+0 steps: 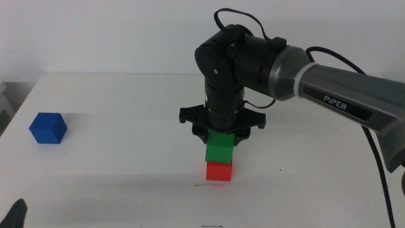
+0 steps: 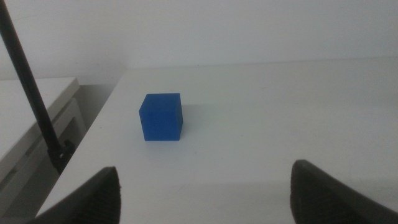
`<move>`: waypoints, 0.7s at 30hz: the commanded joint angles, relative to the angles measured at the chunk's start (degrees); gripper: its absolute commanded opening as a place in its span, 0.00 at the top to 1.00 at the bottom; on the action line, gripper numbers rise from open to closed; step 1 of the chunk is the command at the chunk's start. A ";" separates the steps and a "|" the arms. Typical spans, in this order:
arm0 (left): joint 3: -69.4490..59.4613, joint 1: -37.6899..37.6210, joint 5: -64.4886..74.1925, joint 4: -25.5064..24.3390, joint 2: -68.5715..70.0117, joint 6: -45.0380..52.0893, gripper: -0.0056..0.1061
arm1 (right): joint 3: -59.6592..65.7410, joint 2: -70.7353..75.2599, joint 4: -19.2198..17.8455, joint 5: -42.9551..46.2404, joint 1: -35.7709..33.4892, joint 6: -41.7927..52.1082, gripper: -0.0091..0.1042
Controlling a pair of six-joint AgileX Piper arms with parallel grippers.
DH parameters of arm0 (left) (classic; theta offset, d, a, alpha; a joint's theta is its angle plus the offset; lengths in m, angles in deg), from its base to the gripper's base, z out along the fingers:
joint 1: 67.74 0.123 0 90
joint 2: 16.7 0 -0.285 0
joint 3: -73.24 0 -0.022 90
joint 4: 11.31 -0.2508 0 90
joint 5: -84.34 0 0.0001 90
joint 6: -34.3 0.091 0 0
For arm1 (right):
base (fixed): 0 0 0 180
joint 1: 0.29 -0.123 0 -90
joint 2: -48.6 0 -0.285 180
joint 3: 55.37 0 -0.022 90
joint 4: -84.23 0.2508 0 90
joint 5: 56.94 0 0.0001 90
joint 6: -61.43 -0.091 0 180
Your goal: Stack red cubes first, then green, then blue cubes in a specific spot.
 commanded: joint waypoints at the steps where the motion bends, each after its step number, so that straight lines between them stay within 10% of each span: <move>1: 0.08 -0.13 -4.10 0.09 1.49 -0.30 0.11 | -0.84 3.35 0.34 -4.94 -0.04 0.34 0.78; 7: 0.08 -0.13 -4.10 0.09 1.49 -0.30 0.11 | -0.84 3.35 -0.02 -4.94 -0.04 1.15 0.40; 21: 0.08 -0.13 -4.10 0.09 1.49 -0.30 0.11 | -0.91 8.43 0.35 -4.94 0.20 6.40 0.32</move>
